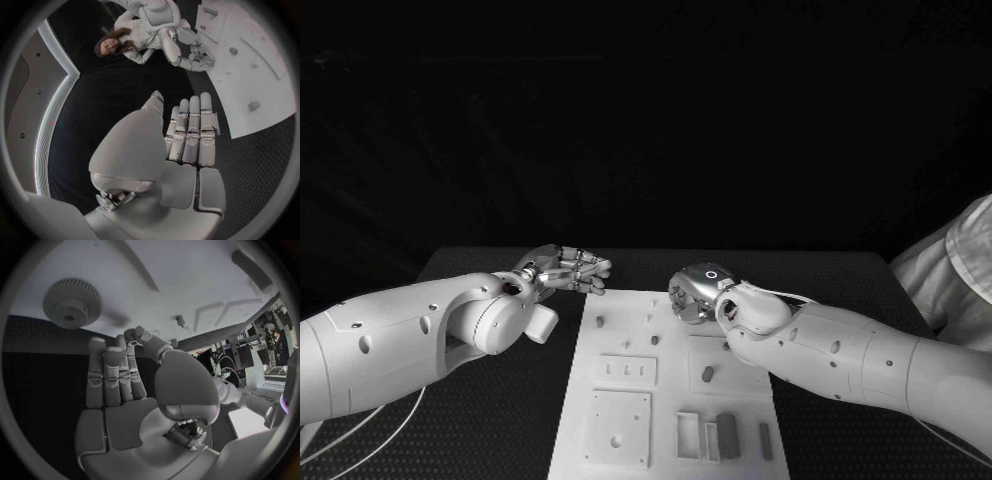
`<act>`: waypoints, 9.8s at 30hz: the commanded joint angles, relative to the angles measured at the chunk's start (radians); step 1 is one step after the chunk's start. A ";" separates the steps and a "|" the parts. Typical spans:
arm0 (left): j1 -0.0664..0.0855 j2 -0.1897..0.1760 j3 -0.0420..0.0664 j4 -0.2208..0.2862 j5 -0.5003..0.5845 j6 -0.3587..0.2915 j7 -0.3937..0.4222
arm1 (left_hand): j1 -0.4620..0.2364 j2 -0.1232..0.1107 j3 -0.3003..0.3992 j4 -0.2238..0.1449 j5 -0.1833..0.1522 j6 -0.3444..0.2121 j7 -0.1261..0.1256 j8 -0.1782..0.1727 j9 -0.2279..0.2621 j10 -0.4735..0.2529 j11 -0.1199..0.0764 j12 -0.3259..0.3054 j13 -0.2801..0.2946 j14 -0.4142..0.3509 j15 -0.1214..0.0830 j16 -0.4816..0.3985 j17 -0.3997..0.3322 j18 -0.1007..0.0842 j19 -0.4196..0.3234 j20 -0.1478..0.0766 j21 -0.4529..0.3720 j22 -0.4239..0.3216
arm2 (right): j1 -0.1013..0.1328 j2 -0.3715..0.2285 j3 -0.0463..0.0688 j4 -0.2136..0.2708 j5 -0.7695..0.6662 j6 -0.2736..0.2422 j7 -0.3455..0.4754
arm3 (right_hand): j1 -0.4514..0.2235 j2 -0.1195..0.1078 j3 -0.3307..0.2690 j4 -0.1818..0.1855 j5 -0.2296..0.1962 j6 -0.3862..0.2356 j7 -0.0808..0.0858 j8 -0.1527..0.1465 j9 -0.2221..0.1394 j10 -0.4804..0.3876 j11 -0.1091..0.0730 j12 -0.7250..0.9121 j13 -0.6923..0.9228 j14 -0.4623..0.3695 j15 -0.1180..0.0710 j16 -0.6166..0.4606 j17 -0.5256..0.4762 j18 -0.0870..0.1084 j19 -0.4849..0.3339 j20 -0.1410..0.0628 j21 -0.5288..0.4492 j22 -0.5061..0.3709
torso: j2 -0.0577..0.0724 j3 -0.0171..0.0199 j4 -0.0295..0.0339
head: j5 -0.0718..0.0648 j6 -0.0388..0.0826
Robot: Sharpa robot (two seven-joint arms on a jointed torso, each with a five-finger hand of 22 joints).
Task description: Assemble the parts on the task board
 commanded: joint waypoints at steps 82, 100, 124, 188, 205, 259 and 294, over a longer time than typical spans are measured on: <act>0.022 0.027 0.001 -0.012 0.000 -0.002 0.004 | -0.005 -0.003 -0.003 -0.002 -0.003 0.002 0.003 -0.009 0.007 0.009 -0.001 -0.011 0.004 0.010 -0.001 -0.013 0.000 0.010 0.006 0.004 -0.009 -0.001 | 0.005 0.134 -0.001 -0.097 -0.020 0.007 -0.079 | -0.013 -0.007 0.017 -0.003 0.003 0.010 -0.002 0.001 0.009 0.032 -0.014 0.001 0.008 -0.002 -0.013 0.013 0.001 0.049 0.012 -0.017 0.013 0.021 | 0.019 -0.0024 0.0071 | 0.021 0.001; 0.023 0.025 0.001 -0.015 0.000 -0.001 0.003 | -0.006 -0.004 -0.002 -0.002 -0.003 0.002 0.003 -0.009 0.008 0.010 -0.001 -0.012 0.004 0.010 -0.001 -0.014 0.000 0.010 0.006 0.004 -0.010 -0.001 | 0.001 0.127 -0.001 -0.079 -0.032 0.036 -0.086 | -0.012 -0.011 0.020 -0.003 0.003 0.009 -0.002 -0.001 0.009 0.031 -0.014 -0.003 0.007 -0.004 -0.012 0.013 -0.001 0.049 0.010 -0.017 0.014 0.020 | 0.020 -0.0036 0.0073 | 0.018 -0.003; 0.023 0.025 0.001 -0.019 0.000 -0.001 -0.001 | -0.006 -0.004 -0.002 -0.001 -0.003 0.002 0.003 -0.011 0.010 0.010 -0.001 -0.014 0.004 0.010 -0.001 -0.016 0.000 0.010 0.006 0.004 -0.011 -0.001 | -0.003 0.133 -0.010 -0.105 0.045 -0.025 -0.062 | -0.044 -0.097 0.003 0.001 0.002 -0.161 0.068 -0.092 -0.024 -0.126 0.055 -0.104 -0.035 -0.025 0.055 0.001 -0.023 0.048 -0.020 -0.004 0.000 0.013 | 0.020 -0.0037 0.0069 | 0.021 -0.002; 0.022 -0.002 0.000 -0.096 -0.013 0.101 0.062 | -0.059 -0.026 -0.013 -0.001 -0.003 -0.013 0.011 -0.029 0.020 -0.009 0.008 -0.025 0.005 0.004 0.004 -0.033 0.004 0.010 0.002 0.008 -0.023 -0.001 | 0.048 -0.170 0.028 0.093 0.114 0.190 0.065 | -0.132 -0.107 -0.070 0.000 0.003 -0.189 0.070 -0.063 -0.010 -0.151 0.064 -0.087 -0.058 -0.062 0.064 0.031 -0.055 0.049 -0.036 0.007 -0.017 0.017 | 0.006 0.0200 -0.0288 | 0.015 0.012; 0.022 -0.001 0.000 -0.098 -0.013 0.105 0.060 | -0.060 -0.023 -0.011 -0.001 -0.003 -0.013 0.011 -0.029 0.021 -0.009 0.008 -0.025 0.006 0.004 0.004 -0.034 0.005 0.010 0.002 0.008 -0.024 -0.001 | 0.046 -0.159 0.028 0.083 0.098 0.149 0.048 | -0.117 -0.092 -0.083 0.000 0.003 -0.188 0.071 -0.063 -0.013 -0.137 0.059 -0.081 -0.054 -0.058 0.058 0.037 -0.059 0.049 -0.031 0.004 -0.014 0.018 | 0.004 0.0193 -0.0314 | 0.020 0.004; 0.022 -0.005 0.000 -0.088 -0.017 0.105 0.052 | -0.057 -0.020 -0.008 -0.002 -0.004 -0.012 0.010 -0.031 0.025 -0.009 0.007 -0.024 0.007 0.005 0.004 -0.035 0.007 0.011 0.002 0.008 -0.026 -0.001 | 0.017 -0.110 0.018 0.030 0.029 0.211 0.023 | -0.059 -0.081 -0.166 0.000 0.003 -0.167 0.038 -0.079 -0.040 -0.271 -0.015 0.761 0.791 -0.083 -0.012 0.250 0.064 0.049 -0.012 -0.023 0.096 0.022 | 0.006 0.0215 -0.0324 | 0.023 -0.014; 0.022 -0.006 0.000 -0.083 -0.019 0.103 0.050 | -0.054 -0.020 -0.007 -0.002 -0.004 -0.012 0.010 -0.031 0.027 -0.009 0.007 -0.024 0.008 0.005 0.004 -0.036 0.008 0.011 0.003 0.008 -0.027 0.000 | -0.013 -0.092 0.010 -0.022 0.078 0.313 0.056 | -0.108 0.035 -0.132 -0.002 0.003 -0.137 0.030 -0.071 -0.039 -0.277 -0.022 0.908 0.827 -0.085 -0.018 0.328 0.105 0.049 -0.021 -0.040 0.165 0.022 | 0.005 0.0213 -0.0318 | 0.026 -0.031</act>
